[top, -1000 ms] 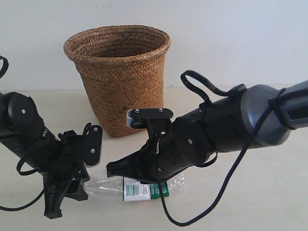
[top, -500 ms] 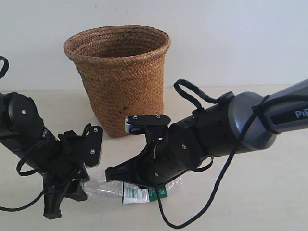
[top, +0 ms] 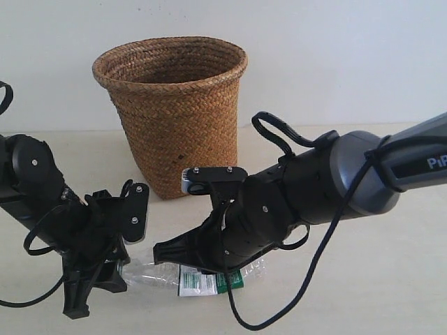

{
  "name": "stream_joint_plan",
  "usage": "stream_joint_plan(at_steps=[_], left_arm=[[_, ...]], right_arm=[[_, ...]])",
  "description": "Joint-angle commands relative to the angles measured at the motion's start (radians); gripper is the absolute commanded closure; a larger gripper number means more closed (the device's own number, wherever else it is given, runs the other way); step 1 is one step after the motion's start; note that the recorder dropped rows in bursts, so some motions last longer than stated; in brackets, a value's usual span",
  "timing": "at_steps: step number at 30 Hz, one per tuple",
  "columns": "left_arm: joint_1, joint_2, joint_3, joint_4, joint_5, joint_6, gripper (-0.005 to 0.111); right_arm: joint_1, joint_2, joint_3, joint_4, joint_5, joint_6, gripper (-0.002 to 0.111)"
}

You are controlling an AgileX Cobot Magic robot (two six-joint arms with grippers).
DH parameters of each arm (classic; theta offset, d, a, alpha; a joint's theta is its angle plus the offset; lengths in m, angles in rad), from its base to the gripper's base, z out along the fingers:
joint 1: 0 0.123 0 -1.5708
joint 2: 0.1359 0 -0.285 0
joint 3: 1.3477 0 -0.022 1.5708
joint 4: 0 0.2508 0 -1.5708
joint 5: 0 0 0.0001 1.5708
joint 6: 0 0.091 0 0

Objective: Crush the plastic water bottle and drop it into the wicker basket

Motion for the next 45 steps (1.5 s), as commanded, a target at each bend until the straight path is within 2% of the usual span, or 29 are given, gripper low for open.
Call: stream_joint_plan(at_steps=[1, 13, 36, 42, 45], left_arm=[[-0.008, -0.009, 0.003, -0.012, 0.014, 0.007, 0.103], [-0.008, -0.009, 0.003, -0.012, 0.014, 0.007, 0.103], [-0.008, -0.009, 0.003, -0.012, 0.010, 0.007, 0.103], [-0.008, -0.009, 0.003, 0.002, 0.007, 0.007, 0.103], [-0.008, -0.009, 0.003, 0.004, 0.002, 0.007, 0.103]], right_arm=[[0.002, 0.035, 0.008, -0.008, 0.150, -0.007, 0.108], [0.002, 0.099, -0.046, -0.008, 0.243, 0.012, 0.108], [0.002, 0.100, -0.047, -0.007, 0.247, -0.014, 0.108], [0.002, 0.010, -0.047, -0.077, 0.204, 0.042, 0.108], [0.002, -0.064, -0.045, -0.199, 0.214, 0.135, 0.108]])
